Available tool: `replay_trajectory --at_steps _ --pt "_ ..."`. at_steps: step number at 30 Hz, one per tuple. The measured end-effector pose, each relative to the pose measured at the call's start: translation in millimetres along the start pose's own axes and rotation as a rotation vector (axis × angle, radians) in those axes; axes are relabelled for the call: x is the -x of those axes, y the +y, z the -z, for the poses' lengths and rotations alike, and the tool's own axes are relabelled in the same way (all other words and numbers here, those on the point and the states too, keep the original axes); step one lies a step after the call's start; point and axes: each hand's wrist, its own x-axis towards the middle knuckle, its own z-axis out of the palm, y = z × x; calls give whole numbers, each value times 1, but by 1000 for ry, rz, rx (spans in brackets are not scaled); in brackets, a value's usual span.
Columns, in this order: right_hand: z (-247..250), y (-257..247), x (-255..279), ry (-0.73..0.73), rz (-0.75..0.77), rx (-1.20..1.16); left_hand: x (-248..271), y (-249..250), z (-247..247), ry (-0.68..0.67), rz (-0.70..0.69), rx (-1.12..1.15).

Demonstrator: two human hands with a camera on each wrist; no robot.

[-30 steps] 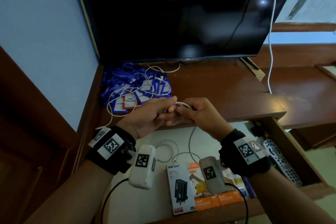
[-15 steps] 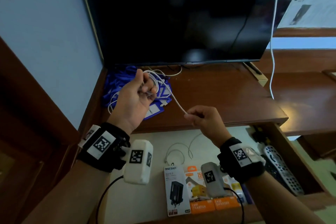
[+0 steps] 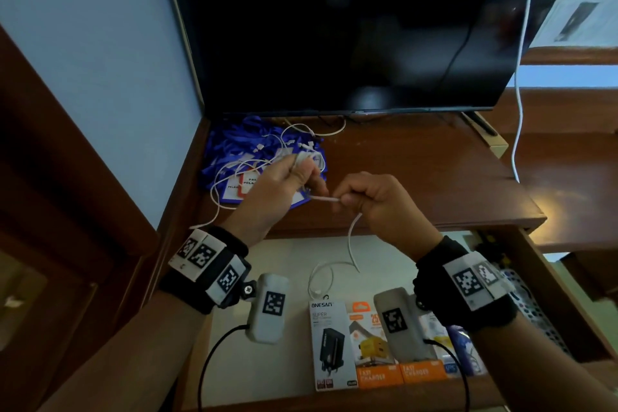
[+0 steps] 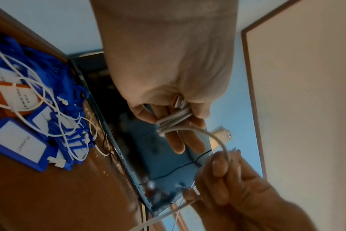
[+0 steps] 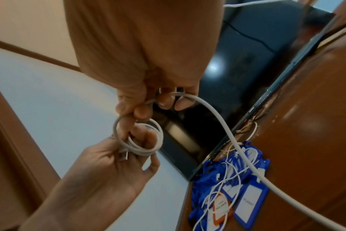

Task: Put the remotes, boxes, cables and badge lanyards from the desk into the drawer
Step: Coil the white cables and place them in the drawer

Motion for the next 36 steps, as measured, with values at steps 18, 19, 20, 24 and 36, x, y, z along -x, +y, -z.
replay_trajectory --at_steps 18,19,20,24,36 --pt "-6 21 0 266 -146 -365 10 7 0 -468 147 374" --pt "-6 22 1 251 -159 -388 8 7 4 -456 138 384" --pt "-7 24 3 244 -177 -414 6 7 7 -429 130 395" --pt "-13 44 12 246 -269 -518 4 12 18 -261 100 529" --pt "-9 71 28 146 -248 -36 4 5 28 -22 55 493"
